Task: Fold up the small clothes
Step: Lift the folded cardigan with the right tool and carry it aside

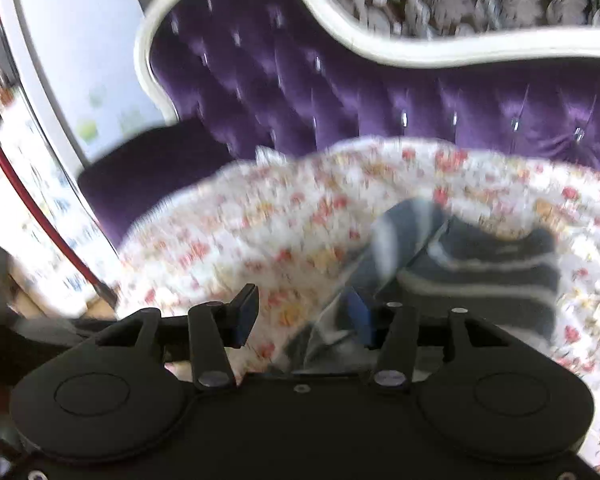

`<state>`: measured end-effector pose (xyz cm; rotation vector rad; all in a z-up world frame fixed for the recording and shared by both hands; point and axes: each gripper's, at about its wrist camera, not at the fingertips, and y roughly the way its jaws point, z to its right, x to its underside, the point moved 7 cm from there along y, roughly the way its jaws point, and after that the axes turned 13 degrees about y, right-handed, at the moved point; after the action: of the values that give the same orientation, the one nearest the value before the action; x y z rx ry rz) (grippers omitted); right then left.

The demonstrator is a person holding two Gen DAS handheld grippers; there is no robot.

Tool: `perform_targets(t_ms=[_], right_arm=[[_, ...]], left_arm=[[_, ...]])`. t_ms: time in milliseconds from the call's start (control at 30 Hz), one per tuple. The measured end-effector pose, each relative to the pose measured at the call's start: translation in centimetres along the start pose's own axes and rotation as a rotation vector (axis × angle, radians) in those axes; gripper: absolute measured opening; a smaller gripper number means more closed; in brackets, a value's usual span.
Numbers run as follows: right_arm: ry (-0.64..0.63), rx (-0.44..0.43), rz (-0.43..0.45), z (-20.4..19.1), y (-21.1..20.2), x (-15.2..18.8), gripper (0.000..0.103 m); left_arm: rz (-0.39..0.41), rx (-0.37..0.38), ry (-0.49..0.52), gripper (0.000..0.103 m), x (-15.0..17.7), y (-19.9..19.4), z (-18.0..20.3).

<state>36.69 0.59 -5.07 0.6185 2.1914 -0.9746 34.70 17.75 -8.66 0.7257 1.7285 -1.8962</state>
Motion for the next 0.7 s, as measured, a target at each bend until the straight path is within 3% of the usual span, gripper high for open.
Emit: perform_targets(t_ms=[167,333,567,700], right_arm=[[0.009,0.118,0.057,2.8,-1.8,-0.5,0.058],[-0.074,0.217,0.051,4.0,-0.9,1.8,0.059],[-0.321,0.166,0.035,0.7,0.0,8.4,0.058],[-0.403,0.132,0.049,-0.7,-0.5,10.4,0.058]], left_arm=[[0.012,0.01,0.018,0.101,0.0,-0.1,0.7],[0.03,0.007,0.051,0.101,-0.2,-0.2,1.6],[0.065,0.015,0.076,0.101,-0.4,-0.6,2.6],[0.09,0.041,0.102,0.101,-0.5,-0.7,3.9]])
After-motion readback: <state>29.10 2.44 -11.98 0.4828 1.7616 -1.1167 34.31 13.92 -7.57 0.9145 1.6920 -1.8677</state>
